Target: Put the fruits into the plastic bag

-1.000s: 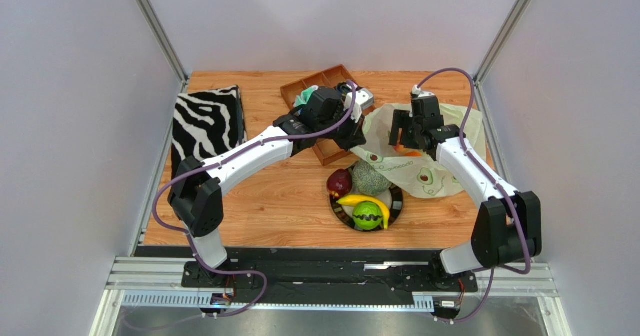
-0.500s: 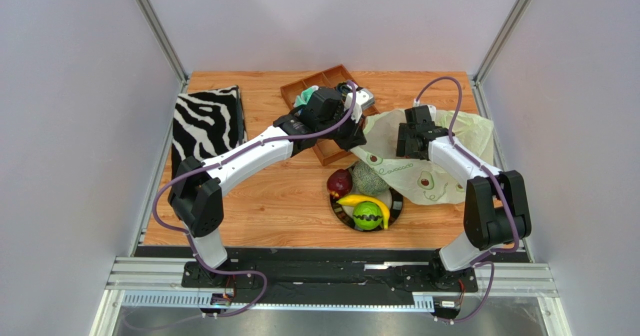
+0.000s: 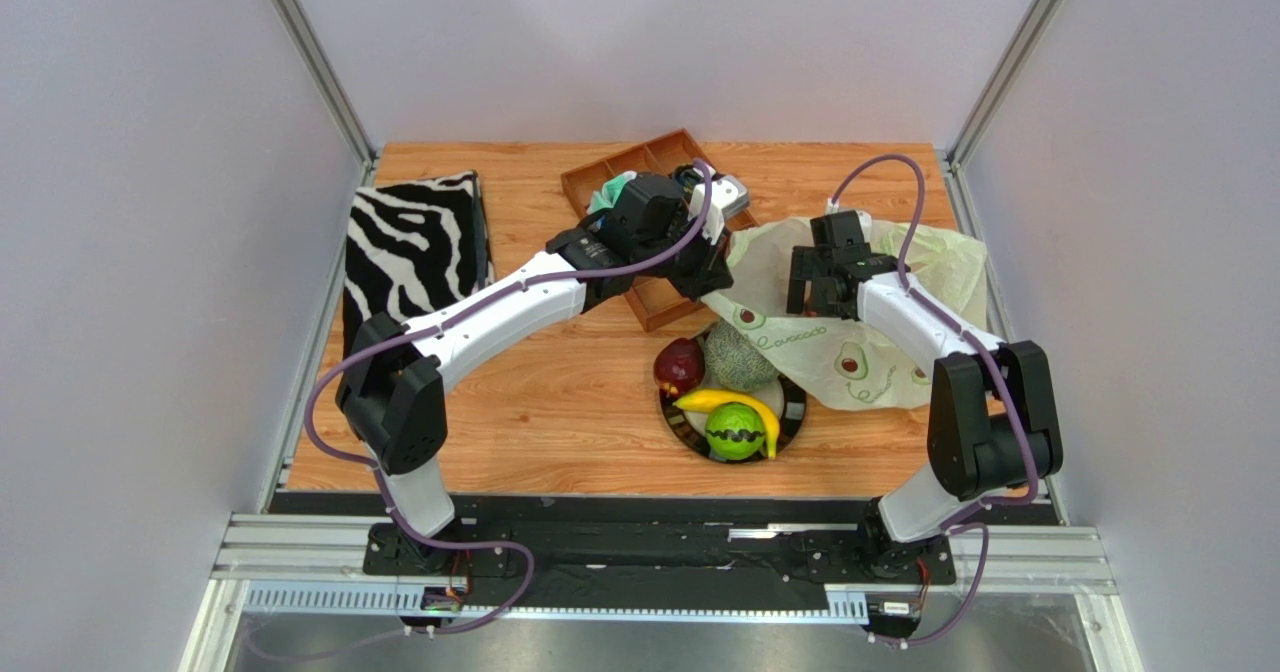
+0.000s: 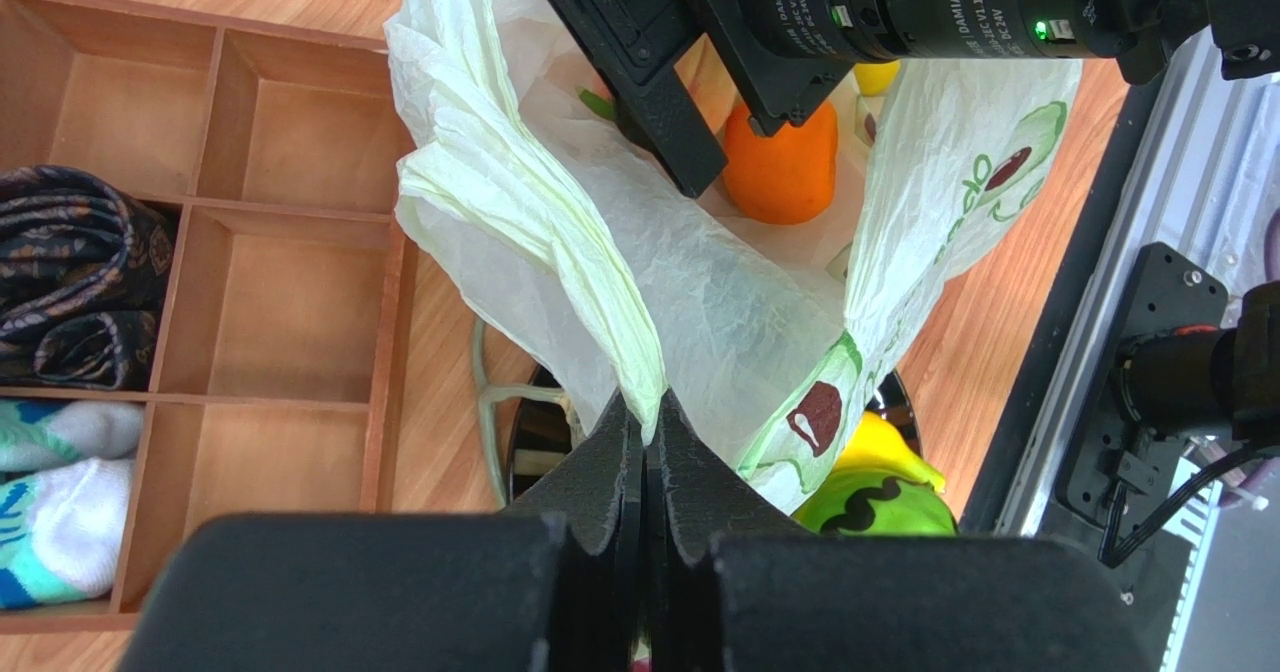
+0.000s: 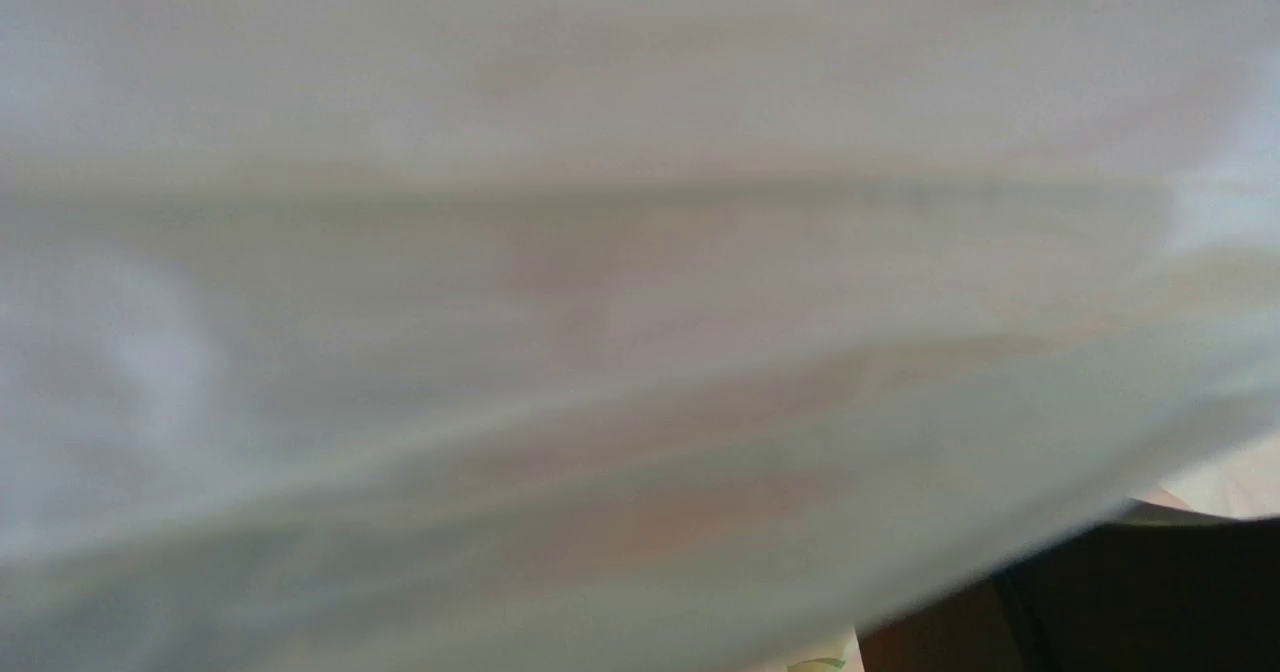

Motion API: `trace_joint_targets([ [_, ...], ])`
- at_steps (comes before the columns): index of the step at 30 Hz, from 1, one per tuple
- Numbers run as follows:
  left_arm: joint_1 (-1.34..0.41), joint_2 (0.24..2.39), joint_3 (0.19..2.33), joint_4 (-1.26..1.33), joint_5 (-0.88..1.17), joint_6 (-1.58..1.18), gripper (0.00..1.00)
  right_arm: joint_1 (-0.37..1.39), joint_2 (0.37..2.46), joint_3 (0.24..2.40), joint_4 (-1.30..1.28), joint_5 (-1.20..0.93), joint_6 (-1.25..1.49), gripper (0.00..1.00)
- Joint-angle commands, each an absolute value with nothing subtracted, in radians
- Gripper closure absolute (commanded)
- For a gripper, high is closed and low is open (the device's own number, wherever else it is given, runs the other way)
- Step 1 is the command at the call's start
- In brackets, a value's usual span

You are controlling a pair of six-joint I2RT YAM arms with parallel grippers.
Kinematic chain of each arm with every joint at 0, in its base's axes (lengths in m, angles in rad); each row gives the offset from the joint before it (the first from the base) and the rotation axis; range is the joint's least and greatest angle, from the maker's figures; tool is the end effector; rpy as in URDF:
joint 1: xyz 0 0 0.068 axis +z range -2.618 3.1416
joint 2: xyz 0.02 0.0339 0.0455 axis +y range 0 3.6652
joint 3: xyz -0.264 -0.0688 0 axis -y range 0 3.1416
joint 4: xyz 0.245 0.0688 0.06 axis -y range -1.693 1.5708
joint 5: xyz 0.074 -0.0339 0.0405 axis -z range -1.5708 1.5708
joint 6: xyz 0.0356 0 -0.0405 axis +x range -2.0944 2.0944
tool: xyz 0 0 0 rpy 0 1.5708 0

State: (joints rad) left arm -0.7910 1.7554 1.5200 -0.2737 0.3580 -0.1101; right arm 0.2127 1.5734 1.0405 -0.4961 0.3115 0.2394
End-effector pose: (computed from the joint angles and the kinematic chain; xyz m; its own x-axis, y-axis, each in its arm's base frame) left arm 0.2825 -0.3035 0.3219 -0.4374 0.2960 -0.8491 0.8381 0.4764 -0.2657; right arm 0.3130 0.0564 0.2123 -0.8246 0.0528 -0.5632 0.1535 0.9792 -0.1328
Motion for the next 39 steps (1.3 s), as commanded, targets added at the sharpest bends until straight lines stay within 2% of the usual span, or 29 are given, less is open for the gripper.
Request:
trace_joint_targets([
  [1, -0.787, 1.741, 1.565, -0.272, 0.368, -0.114, 1.00, 0.207, 1.536, 1.065, -0.492, 0.290, 0.256, 0.08],
  [13, -0.787, 1.747, 1.565, -0.270, 0.371, -0.115, 1.00, 0.207, 1.298, 1.075, -0.568, 0.158, 0.268, 0.04],
  [18, -0.787, 1.747, 1.565, -0.270, 0.370, -0.115, 1.00, 0.209, 1.129, 1.040, -0.552, 0.094, 0.297, 0.04],
  [30, -0.787, 1.750, 1.563, -0.268, 0.371, -0.115, 1.00, 0.254, 0.760, 0.887, -0.443, -0.378, 0.354, 0.11],
  [39, -0.787, 1.753, 1.560, -0.265, 0.373, -0.118, 1.00, 0.400, 0.698, 0.779, -0.468, -0.416, 0.342, 0.11],
])
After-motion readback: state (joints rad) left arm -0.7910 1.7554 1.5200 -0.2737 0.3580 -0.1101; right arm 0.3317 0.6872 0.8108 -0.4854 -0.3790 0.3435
